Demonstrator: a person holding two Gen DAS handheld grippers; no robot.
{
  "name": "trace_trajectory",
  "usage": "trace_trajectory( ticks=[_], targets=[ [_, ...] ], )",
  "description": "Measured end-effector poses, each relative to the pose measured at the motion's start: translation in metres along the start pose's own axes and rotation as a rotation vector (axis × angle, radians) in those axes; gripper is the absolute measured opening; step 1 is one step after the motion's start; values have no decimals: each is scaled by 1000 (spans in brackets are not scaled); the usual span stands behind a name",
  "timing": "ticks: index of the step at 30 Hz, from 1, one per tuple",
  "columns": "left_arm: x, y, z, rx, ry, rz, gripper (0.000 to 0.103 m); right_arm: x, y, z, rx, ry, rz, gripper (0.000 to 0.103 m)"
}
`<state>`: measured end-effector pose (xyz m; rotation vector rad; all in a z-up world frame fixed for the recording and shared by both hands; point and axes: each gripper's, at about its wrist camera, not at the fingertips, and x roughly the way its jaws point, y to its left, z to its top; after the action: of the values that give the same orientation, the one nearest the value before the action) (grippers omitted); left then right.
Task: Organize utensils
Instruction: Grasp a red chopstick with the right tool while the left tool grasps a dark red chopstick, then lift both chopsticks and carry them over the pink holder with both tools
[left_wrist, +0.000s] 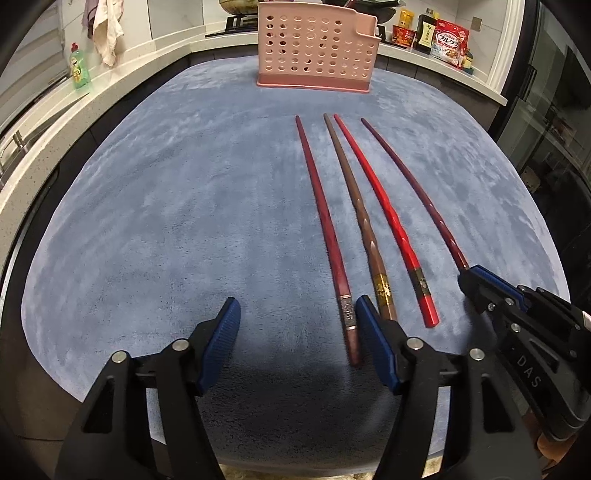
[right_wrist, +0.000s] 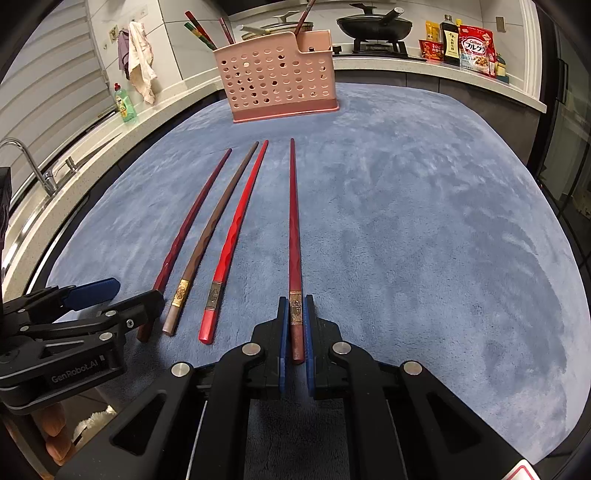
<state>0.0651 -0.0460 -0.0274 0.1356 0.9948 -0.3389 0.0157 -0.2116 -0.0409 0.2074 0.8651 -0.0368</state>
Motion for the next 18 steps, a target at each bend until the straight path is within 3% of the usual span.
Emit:
trace_trajectory(
  ticks=[4,9,15,18],
  targets=[
    [-1,1,0,1,2,5,47,0,0,0,1,0,-1,7],
    [-2,6,2,-16,10,-24,19,1,-1,0,12,3,6,7],
    [-2,11,4,-24,24,-58,8,0,-2,1,29,7,16,7],
    [-2,14,6,-39,35,-75,8,-1,-6,2,64,15,41,7]
  ],
)
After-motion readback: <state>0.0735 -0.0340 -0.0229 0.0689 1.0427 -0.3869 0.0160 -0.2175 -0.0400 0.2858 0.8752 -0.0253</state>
